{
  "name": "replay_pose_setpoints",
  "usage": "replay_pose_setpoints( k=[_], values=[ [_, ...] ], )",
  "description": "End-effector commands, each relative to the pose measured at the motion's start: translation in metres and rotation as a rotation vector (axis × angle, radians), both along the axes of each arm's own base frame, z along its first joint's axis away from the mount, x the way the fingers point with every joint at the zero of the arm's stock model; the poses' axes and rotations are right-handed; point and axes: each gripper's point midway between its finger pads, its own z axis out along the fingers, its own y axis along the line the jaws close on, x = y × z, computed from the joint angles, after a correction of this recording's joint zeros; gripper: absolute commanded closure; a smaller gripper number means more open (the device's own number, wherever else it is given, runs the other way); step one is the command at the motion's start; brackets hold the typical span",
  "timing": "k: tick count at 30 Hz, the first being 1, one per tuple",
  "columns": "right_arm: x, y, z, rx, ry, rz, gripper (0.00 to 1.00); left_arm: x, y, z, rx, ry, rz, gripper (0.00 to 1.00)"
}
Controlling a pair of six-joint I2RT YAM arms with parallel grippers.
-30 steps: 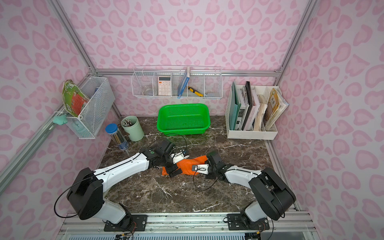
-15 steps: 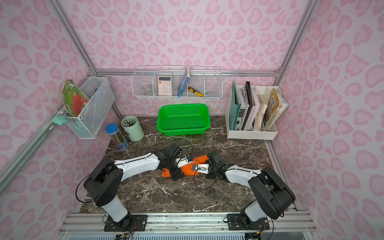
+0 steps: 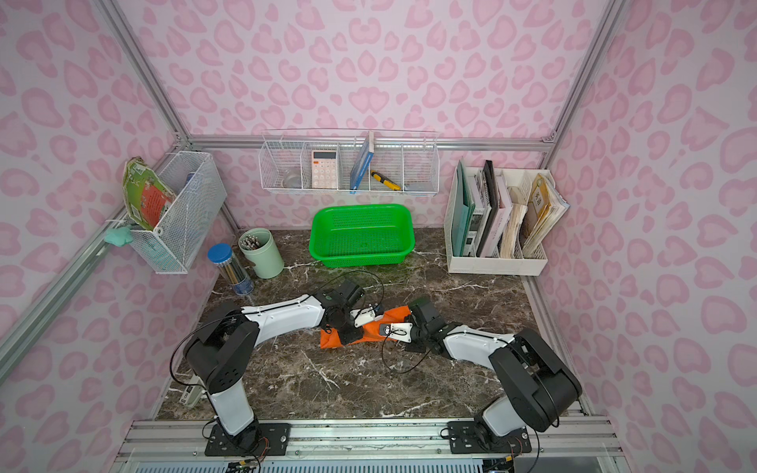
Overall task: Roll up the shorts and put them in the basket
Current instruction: Pick up the shorts from the center of the board.
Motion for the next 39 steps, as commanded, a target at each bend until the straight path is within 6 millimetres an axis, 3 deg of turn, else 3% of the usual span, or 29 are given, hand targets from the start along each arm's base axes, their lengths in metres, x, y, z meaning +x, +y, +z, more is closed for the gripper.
replay_pose_setpoints(
  k=[1, 5, 6, 15, 21, 33, 39],
  values=[
    [-0.003, -0.006, -0.005, -0.017, 0.02, -0.018, 1.0, -0.015, 0.014, -0.013, 0.065, 0.08, 0.015, 0.79],
    [-0.002, -0.006, -0.004, -0.014, 0.021, -0.024, 1.0, -0.015, 0.017, -0.016, 0.084, 0.104, 0.033, 0.92],
    [-0.001, -0.005, -0.004, -0.012, 0.02, -0.027, 1.0, -0.015, 0.017, -0.016, 0.086, 0.108, 0.036, 1.0],
    [0.002, -0.005, -0.004, -0.011, 0.024, -0.044, 1.0, 0.006, 0.021, 0.0, 0.072, 0.068, 0.111, 1.0],
    [0.011, -0.002, 0.01, 0.025, -0.018, -0.07, 1.0, 0.022, 0.023, 0.02, 0.041, 0.0, 0.155, 1.0],
    [0.039, 0.01, 0.078, 0.153, -0.147, -0.117, 1.0, 0.055, 0.02, 0.084, -0.057, -0.199, 0.197, 1.0],
    [0.07, 0.015, 0.124, 0.175, -0.281, -0.157, 1.0, 0.084, 0.025, 0.137, -0.116, -0.395, 0.241, 1.0]
  ],
)
